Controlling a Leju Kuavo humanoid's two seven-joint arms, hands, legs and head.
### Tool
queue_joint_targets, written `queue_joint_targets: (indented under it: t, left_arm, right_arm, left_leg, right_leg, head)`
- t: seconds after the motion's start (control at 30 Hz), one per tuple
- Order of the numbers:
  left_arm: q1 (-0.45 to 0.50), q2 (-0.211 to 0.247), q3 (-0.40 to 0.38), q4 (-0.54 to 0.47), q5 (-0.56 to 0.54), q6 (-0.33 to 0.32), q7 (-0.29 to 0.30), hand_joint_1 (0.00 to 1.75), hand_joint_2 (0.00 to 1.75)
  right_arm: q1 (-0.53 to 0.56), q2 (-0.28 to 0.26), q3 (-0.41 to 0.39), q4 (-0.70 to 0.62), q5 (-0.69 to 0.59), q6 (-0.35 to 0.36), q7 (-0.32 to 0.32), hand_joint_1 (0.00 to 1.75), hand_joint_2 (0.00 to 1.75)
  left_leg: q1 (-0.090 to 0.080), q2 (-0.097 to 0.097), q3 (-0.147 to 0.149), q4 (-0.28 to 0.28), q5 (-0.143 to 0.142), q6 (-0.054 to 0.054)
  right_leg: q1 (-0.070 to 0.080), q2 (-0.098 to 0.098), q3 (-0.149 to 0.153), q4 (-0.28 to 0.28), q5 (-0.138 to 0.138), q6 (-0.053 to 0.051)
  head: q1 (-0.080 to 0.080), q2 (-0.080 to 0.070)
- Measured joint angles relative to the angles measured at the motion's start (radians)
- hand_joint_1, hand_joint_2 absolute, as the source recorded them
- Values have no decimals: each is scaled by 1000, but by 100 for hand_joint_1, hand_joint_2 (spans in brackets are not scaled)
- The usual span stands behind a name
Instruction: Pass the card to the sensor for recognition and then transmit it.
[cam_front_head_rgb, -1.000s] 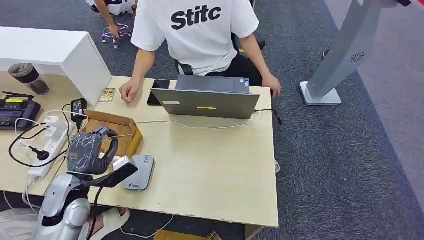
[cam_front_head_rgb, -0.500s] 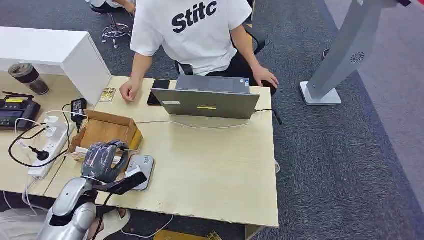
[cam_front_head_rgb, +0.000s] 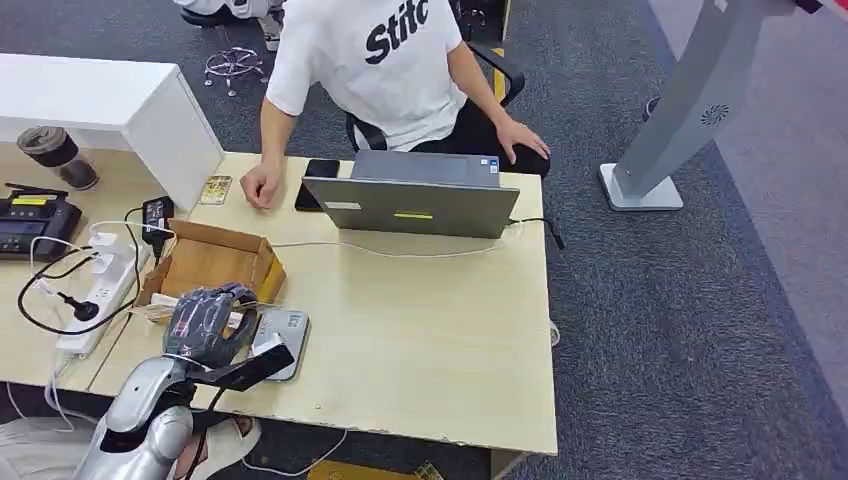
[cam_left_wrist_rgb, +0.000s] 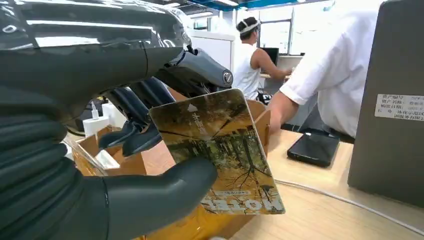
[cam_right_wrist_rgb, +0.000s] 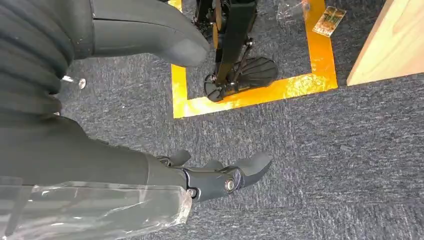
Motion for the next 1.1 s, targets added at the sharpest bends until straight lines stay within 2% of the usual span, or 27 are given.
queue_joint_targets:
  t: [0.4, 0.47, 0.53, 0.6, 0.7, 1.1]
  left_arm:
    - [-1, 0, 0, 2, -1, -1, 0, 175, 175]
    - [-2, 2, -3, 6, -49, -47, 17, 175, 175]
    - [1, 2, -19, 36, -106, -26, 26, 175, 175]
    - [6, -2, -34, 82, -123, 18, 24, 175, 175]
    - [10, -4, -48, 122, -129, 42, 23, 175, 175]
    - [2, -8, -68, 158, -132, 43, 23, 175, 175]
  right_arm:
    - [0, 0, 0, 0, 0, 0, 0, 0, 175]
    - [0, 0, 0, 1, 1, 0, -1, 0, 175]
    - [-1, 0, 0, 5, 1, 0, -3, 0, 175]
    - [-3, 0, 0, 10, 1, 0, -4, 0, 175]
    - [-5, 0, 0, 15, 2, 0, -4, 0, 175]
    - [-7, 0, 0, 24, 2, 0, -4, 0, 175]
  left_leg:
    - [0, 0, 0, 0, 0, 0]
    - [0, 0, 0, 0, 0, 0]
    - [0, 0, 0, 0, 0, 0]
    - [0, 0, 0, 0, 0, 0]
    - [0, 0, 0, 0, 0, 0]
    - [0, 0, 0, 0, 0, 1]
  right_leg:
    - [0, 0, 0, 0, 0, 0]
    - [0, 0, 0, 0, 0, 0]
    - [0, 0, 0, 0, 0, 0]
    - [0, 0, 0, 0, 0, 0]
    - [0, 0, 0, 0, 0, 0]
    - [0, -1, 1, 0, 0, 0]
  head:
    - [0, 0]
    - [0, 0]
    - [0, 0]
    - [0, 0]
    - [0, 0]
    - [0, 0]
